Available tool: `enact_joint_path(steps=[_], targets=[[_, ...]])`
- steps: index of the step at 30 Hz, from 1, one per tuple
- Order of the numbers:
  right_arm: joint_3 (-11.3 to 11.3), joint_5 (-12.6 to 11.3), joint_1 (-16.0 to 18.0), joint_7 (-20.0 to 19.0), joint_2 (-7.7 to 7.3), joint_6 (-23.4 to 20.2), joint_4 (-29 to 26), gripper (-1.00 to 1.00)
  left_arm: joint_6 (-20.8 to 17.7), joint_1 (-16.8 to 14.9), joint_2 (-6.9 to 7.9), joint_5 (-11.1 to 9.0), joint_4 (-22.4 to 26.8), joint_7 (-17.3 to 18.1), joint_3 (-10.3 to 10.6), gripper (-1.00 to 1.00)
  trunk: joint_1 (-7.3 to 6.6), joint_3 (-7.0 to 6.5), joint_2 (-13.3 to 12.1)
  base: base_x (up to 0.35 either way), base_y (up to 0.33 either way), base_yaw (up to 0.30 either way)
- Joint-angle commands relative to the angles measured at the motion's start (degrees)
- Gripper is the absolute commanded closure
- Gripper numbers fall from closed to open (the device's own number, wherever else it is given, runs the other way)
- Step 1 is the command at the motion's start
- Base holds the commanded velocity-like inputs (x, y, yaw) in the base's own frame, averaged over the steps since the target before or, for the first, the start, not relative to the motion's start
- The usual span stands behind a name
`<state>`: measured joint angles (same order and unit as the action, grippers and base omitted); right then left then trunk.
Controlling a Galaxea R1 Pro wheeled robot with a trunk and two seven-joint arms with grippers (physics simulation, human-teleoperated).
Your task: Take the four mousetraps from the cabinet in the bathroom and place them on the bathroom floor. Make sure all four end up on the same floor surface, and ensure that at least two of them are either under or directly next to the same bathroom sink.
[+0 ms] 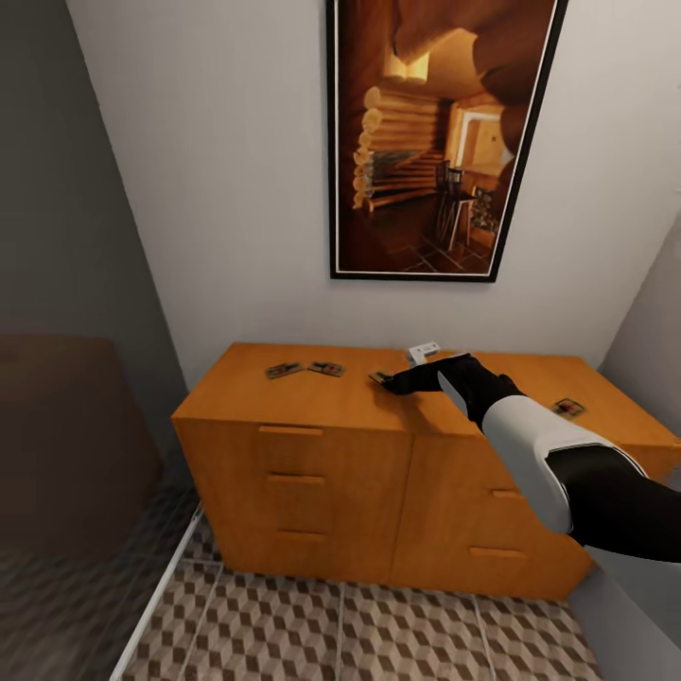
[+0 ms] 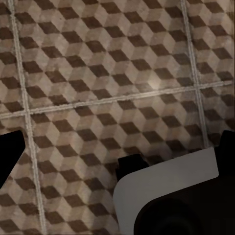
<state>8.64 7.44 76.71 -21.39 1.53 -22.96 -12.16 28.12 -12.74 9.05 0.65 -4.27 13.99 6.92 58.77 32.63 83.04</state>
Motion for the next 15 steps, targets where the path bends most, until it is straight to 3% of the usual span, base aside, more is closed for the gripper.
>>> enact_joint_path(steps=[1, 15], targets=[[0.0, 0.5, 0.0, -0.2, -0.01, -0.2, -0.1, 1.0, 0.4, -0.1, 0.0, 0.1, -0.2, 0.0, 0.3, -1.0, -0.04, 0.06, 0.0, -0.336, 0.0, 0.0], [0.1, 0.4, 0.0, -0.2, -0.09, -0.2, 0.4, 1.0, 0.4, -0.1, 0.0, 0.1, -0.2, 0.0, 0.3, -1.0, -0.04, 0.06, 0.0, -0.336, 0.0, 0.0]])
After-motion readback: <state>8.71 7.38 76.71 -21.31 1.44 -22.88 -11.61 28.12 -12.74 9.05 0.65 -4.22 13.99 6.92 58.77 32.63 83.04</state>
